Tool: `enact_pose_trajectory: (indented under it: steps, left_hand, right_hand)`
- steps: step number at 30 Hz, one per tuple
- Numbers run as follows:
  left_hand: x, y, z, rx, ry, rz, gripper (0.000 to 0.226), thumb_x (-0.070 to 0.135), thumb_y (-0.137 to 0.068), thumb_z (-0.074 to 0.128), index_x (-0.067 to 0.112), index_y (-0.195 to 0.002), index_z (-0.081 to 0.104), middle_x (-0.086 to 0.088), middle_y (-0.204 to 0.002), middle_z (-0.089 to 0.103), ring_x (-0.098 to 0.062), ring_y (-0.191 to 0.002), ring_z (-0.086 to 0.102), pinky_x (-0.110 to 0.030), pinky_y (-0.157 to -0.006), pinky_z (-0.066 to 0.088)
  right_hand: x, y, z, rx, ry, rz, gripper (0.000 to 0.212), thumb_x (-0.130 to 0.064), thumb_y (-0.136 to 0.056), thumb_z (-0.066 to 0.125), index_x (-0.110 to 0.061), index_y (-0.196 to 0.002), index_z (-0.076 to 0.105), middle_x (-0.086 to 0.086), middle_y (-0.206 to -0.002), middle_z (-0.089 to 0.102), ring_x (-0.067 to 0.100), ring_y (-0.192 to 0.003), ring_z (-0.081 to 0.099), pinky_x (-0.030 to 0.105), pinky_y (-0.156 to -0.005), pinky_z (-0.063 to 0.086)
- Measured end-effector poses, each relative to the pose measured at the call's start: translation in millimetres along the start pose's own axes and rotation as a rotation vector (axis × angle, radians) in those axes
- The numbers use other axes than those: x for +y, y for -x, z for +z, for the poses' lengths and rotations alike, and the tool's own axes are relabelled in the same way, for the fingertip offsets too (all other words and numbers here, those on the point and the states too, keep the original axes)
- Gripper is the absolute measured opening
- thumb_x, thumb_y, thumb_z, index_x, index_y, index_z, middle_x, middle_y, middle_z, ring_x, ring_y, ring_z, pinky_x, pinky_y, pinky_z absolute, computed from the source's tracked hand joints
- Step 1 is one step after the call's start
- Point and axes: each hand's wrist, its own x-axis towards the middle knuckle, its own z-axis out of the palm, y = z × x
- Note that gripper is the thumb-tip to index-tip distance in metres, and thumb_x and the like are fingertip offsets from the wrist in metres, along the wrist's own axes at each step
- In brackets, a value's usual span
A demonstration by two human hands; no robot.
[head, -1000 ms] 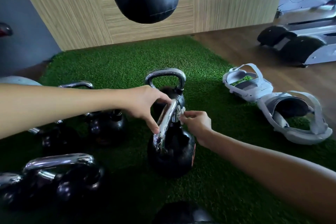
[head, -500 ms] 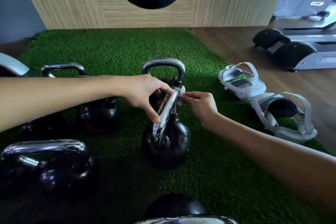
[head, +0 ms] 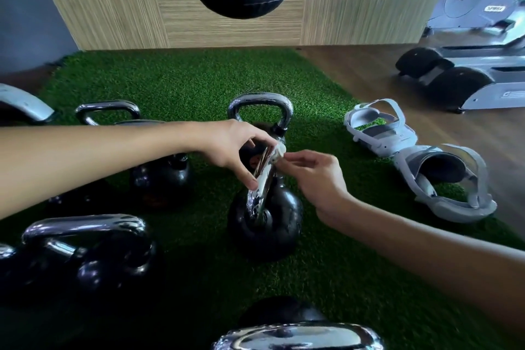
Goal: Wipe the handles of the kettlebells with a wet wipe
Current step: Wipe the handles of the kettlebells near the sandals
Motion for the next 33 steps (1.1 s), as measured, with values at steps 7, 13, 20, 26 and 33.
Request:
enact_pose_trajectory:
  steps: [7, 13, 20, 26, 33]
  left_hand:
    - [-8.0, -2.7, 2.6, 0.013, 0.045, -0.004, 0.105, 0.056, -0.057, 0.093, 0.054, -0.148, 0.039, 0.010, -0.149, 0.052, -0.006, -0.135, 0.049, -0.025, -0.100, 0.036]
    - [-4.2, -0.2, 2.1, 0.006, 0.054, 0.003, 0.103, 0.050, -0.060, 0.094, 0.049, -0.148, 0.041, 0.019, -0.148, 0.049, -0.003, -0.131, 0.051, -0.023, -0.100, 0.037]
    - [12.5, -5.5, 20.8, 0.315, 0.238, -0.110, 0.068, 0.057, -0.063, 0.091, 0.035, -0.124, 0.070, 0.018, -0.121, 0.070, -0.003, -0.108, 0.065, -0.025, -0.095, 0.051]
    - [11.9, -8.7, 30.8, 0.397, 0.205, -0.154, 0.073, 0.055, -0.061, 0.091, 0.034, -0.127, 0.069, 0.017, -0.120, 0.072, -0.005, -0.105, 0.068, -0.033, -0.096, 0.056]
    - [0.4, -7.3, 30.8, 0.412, 0.184, -0.156, 0.067, 0.059, -0.060, 0.090, 0.041, -0.122, 0.072, 0.016, -0.119, 0.073, -0.003, -0.101, 0.069, -0.033, -0.092, 0.058]
  right_hand:
    - [15.1, 46.1, 7.5, -0.110, -0.035, 0.092, 0.020, -0.026, -0.071, 0.092, -0.018, -0.084, 0.080, -0.001, -0.079, 0.079, 0.016, -0.076, 0.076, 0.034, -0.073, 0.060]
    - [29.8, 43.1, 10.8, -0.128, -0.016, 0.166, 0.013, -0.022, -0.075, 0.089, -0.018, -0.082, 0.079, -0.002, -0.077, 0.078, 0.013, -0.067, 0.071, 0.029, -0.061, 0.054]
    - [46.8, 28.5, 12.8, -0.093, 0.335, 0.026, 0.010, -0.026, -0.079, 0.084, -0.029, -0.088, 0.082, -0.013, -0.074, 0.075, -0.011, -0.059, 0.060, 0.005, -0.053, 0.040]
    - [50.0, 22.2, -5.1, -0.082, 0.294, 0.081, 0.013, -0.029, -0.079, 0.086, -0.025, -0.090, 0.081, -0.007, -0.077, 0.077, -0.011, -0.048, 0.055, 0.007, -0.044, 0.037]
    - [51.0, 14.4, -5.5, -0.139, 0.306, 0.051, 0.012, -0.034, -0.078, 0.086, -0.030, -0.087, 0.080, -0.008, -0.078, 0.077, -0.006, -0.061, 0.061, 0.011, -0.050, 0.045]
